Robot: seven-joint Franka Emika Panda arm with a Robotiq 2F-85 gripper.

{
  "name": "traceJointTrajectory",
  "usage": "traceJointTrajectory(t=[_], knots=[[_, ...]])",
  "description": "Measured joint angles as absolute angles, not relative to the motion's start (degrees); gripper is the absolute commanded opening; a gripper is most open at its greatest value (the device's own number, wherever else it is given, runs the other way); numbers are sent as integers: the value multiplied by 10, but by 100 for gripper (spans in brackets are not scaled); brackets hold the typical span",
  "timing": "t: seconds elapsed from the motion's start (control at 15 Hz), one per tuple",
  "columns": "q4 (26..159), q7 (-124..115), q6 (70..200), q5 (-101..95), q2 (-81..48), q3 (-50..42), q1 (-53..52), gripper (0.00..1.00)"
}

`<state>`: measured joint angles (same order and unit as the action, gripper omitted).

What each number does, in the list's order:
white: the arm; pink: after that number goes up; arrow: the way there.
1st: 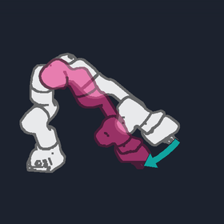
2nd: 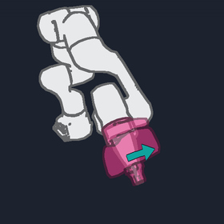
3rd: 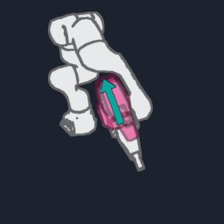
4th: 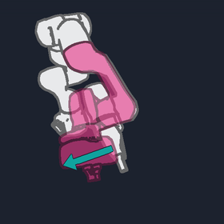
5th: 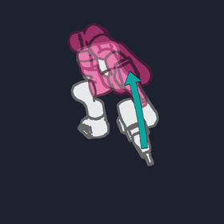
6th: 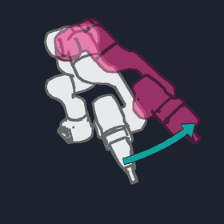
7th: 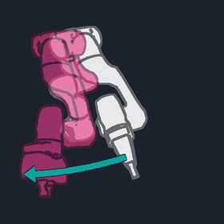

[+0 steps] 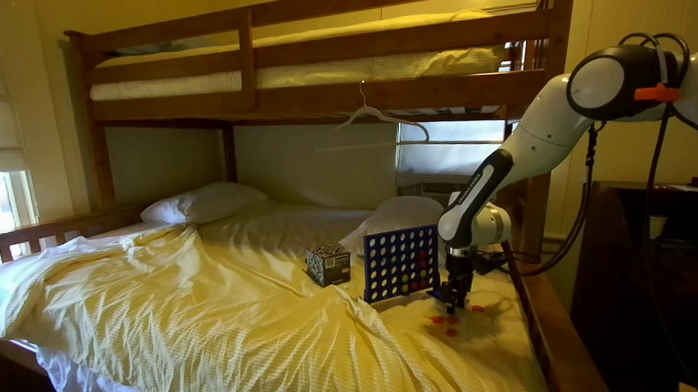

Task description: Put one yellow chip in the blue gameboard.

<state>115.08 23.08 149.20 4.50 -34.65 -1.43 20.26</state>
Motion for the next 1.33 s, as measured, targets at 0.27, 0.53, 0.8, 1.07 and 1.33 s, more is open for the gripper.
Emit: traceJointTrajectory(t=[0.27, 0.53, 0.8, 1.07, 1.33], knots=[[1151, 230, 1493, 45, -347, -14, 203, 10], [1151, 230, 1497, 45, -347, -14, 203, 10], [1156, 230, 1510, 48, -341, -10, 203, 10], [1191, 223, 1532, 65, -304, -3, 203, 10], [1253, 219, 1577, 105, -244, 6, 204, 10]])
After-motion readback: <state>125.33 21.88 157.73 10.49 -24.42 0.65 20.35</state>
